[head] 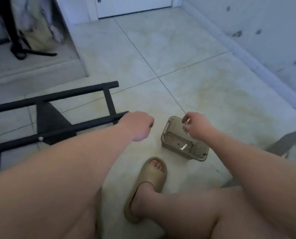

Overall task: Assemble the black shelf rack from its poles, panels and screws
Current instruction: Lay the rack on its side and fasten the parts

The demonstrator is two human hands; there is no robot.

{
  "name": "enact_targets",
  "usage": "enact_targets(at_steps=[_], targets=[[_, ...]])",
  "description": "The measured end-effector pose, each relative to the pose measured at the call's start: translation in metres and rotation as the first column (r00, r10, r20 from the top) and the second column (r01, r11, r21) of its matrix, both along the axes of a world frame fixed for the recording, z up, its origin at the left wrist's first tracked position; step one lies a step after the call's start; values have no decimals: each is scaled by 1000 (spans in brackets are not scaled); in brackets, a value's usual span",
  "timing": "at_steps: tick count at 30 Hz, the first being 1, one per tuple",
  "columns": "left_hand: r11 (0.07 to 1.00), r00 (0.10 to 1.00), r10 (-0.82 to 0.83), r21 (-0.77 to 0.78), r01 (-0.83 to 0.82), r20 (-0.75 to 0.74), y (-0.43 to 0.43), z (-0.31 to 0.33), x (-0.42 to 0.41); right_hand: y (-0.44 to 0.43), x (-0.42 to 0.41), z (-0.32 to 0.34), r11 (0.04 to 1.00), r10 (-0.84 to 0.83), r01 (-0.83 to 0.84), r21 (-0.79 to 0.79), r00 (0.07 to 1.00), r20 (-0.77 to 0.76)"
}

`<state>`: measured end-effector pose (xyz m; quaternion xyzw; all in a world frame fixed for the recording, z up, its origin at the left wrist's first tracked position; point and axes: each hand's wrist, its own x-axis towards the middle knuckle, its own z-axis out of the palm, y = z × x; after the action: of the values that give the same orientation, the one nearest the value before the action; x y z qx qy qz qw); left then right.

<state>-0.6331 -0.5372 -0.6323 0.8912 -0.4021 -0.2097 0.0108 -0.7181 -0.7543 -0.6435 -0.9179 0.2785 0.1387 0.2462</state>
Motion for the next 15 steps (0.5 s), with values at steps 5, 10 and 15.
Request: enact_targets(at_steps=[5, 10, 15], targets=[[931, 936, 328, -128, -343, -126, 63, 60, -17, 79, -14, 63, 938, -172, 91, 333, 959, 224], [805, 828, 518, -204, -557, -215, 124, 94, -39, 152, -22, 117, 957, -123, 27, 289, 939, 320], [724, 750, 614, -201, -659, -246, 173, 104, -59, 202, -23, 152, 966, -40, -59, 252, 928, 371]])
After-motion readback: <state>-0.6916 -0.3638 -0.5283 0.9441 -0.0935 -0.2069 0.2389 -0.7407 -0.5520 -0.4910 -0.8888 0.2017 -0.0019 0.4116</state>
